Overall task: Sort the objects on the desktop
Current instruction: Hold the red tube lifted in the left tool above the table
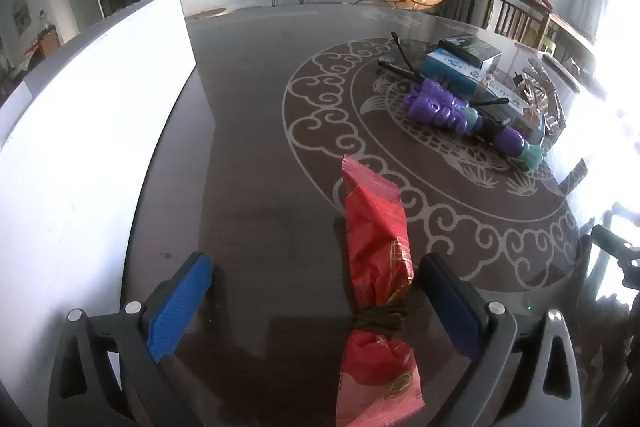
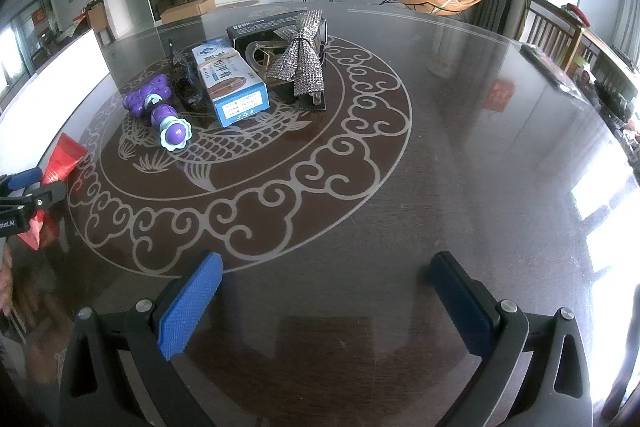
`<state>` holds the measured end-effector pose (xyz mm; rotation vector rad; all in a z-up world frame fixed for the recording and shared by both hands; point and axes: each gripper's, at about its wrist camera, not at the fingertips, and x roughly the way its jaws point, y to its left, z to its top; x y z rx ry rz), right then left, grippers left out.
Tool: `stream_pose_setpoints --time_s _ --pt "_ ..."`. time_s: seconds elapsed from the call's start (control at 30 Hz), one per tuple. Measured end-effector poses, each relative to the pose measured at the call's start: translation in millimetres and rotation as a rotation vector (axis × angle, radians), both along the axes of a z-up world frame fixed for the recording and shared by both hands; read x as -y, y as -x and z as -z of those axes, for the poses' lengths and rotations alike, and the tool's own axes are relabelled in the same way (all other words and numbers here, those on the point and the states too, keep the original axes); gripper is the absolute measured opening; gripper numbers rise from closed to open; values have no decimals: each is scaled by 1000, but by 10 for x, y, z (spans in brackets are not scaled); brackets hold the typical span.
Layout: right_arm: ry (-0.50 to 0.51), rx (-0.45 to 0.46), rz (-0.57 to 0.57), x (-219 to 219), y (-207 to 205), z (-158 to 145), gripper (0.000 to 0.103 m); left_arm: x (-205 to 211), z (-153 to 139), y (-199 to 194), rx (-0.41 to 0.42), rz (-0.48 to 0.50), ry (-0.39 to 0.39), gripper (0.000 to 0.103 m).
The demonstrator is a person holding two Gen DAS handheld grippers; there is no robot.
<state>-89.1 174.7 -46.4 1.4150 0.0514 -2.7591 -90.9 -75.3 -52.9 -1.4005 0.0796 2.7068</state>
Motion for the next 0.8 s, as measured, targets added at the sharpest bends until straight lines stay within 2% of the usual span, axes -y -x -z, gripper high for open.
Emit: stream_pose_setpoints --time_s 0.8 --pt "0 0 0 -2 -9 1 103 -28 -19 -20 -3 -7 3 103"
